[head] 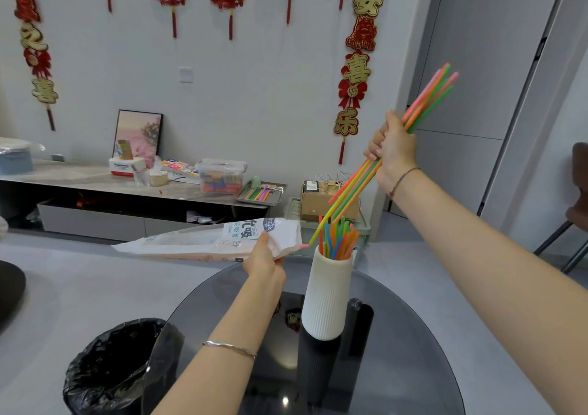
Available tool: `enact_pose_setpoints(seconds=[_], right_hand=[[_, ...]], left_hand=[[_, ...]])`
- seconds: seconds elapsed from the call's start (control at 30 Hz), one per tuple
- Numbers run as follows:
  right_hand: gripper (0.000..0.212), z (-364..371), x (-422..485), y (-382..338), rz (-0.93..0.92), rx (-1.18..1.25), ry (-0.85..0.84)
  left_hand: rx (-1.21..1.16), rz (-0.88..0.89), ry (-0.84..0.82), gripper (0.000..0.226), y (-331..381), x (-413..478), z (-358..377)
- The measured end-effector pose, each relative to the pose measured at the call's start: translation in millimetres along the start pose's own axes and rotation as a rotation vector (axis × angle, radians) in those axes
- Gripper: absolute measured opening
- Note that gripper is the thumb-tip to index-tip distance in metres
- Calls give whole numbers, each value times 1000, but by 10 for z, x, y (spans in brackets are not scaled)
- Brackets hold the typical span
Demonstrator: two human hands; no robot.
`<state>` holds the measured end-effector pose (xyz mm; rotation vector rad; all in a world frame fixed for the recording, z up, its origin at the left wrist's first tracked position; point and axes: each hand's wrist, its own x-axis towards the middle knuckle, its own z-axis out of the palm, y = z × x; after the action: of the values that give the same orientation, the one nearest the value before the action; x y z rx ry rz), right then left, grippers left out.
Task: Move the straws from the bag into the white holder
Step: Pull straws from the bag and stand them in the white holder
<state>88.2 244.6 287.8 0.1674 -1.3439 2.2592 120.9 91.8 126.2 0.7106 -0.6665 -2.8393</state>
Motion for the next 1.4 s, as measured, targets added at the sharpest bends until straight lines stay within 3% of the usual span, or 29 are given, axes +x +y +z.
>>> enact_pose_setpoints(seconds=[0.27,0.5,0.7,0.87,0.97,1.07,1.3,1.4], right_hand=[[46,-97,-1,290,-75,-164,-55],[46,-109,-38,428,-20,-294,-140],[33,-360,-161,783,32,-630,-236],[9,-461,-101,785,-28,-579,-288],[3,-474,-116,818,-102,-699,-376],[26,-519,-172,872,-129,-935,-501],[48,-691,-270,972,-45,-1043,-580],[67,-706,-255,941,-43,-1080,-604]], left_hand=[[4,42,-10,54,26,-13,14],[-2,44,-20,54,7,0,33],[17,43,-16,52,-26,-6,20],[3,51,-5,50,10,-70,16],[-15,43,-8,48,13,-103,24],[-2,26,-4,51,15,-76,-4],[5,52,6,52,20,-30,-47],[10,64,5,52,33,-4,-69]])
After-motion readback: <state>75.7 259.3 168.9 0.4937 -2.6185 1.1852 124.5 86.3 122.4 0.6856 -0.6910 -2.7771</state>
